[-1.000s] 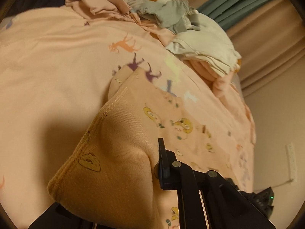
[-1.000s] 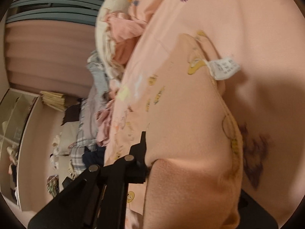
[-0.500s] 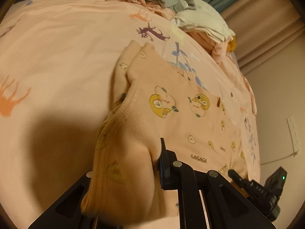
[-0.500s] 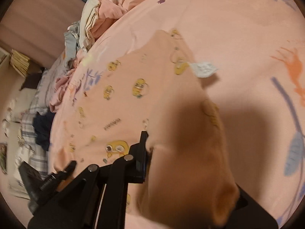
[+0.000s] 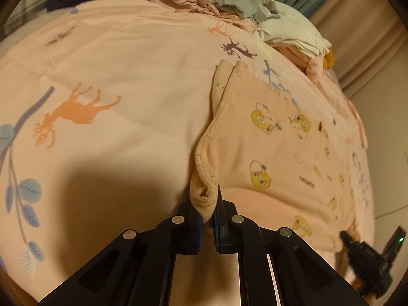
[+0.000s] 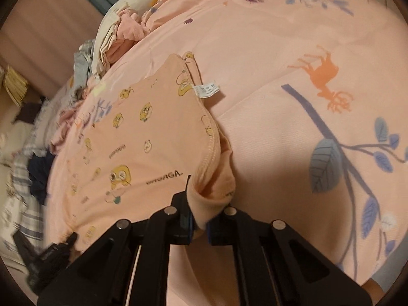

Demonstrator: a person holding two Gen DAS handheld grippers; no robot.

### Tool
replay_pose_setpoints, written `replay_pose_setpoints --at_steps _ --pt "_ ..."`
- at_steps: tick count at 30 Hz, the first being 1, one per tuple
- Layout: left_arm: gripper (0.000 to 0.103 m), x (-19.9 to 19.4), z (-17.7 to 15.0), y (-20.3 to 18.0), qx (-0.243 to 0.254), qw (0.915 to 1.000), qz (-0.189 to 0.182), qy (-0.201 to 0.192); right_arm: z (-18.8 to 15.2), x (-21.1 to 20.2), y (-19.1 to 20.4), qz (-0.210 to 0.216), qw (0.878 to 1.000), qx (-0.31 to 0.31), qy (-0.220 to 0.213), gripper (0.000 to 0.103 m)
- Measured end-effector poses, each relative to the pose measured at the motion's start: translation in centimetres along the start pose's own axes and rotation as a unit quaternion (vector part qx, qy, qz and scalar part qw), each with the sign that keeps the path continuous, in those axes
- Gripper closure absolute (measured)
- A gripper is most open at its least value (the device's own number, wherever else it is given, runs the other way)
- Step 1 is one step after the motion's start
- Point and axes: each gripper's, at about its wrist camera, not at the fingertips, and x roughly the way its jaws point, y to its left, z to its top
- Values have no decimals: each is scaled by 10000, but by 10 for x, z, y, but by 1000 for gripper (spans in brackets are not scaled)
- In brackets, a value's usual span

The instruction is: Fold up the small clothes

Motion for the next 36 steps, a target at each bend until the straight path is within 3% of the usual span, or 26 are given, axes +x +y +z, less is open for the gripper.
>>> replay_pose_setpoints --at_steps 3,8,15,17,20,23,25,28,32,36 --pt "92 -3 -4 0 227 9996 135 -35 -3 -4 -2 -180 9997 -157 -64 99" --pt "92 -7 -6 11 34 10000 23 25 -7 -9 -14 -86 10000 2 -35 99" --pt "92 -27 -11 16 129 9998 71 108 -16 -19 -10 -231 9994 -274 -19 97" --pt "92 -39 -10 19 80 10000 53 -20 -21 -30 -12 -193 9993 -303 41 91" --pt "91 -68 -7 21 164 9985 -219 -476 -27 -56 -6 -19 9991 -399 -171 90" --pt "91 -86 -6 15 292 9952 -397 -848 -29 -81 21 360 9951 -780 -491 90" --pt "91 -82 -5 6 476 9937 -276 -978 -27 -85 52 792 9884 -1173 -558 90" --pt "91 -62 -4 -3 552 9960 -171 -681 -22 -65 95 1111 9785 -1696 -368 90" --pt "91 -39 -5 -10 492 9976 -416 -234 -19 -6 144 1515 9658 -2055 453 92" --pt "91 -28 -5 -12 468 9986 -159 -162 -32 32 162 1516 9586 -2240 896 92"
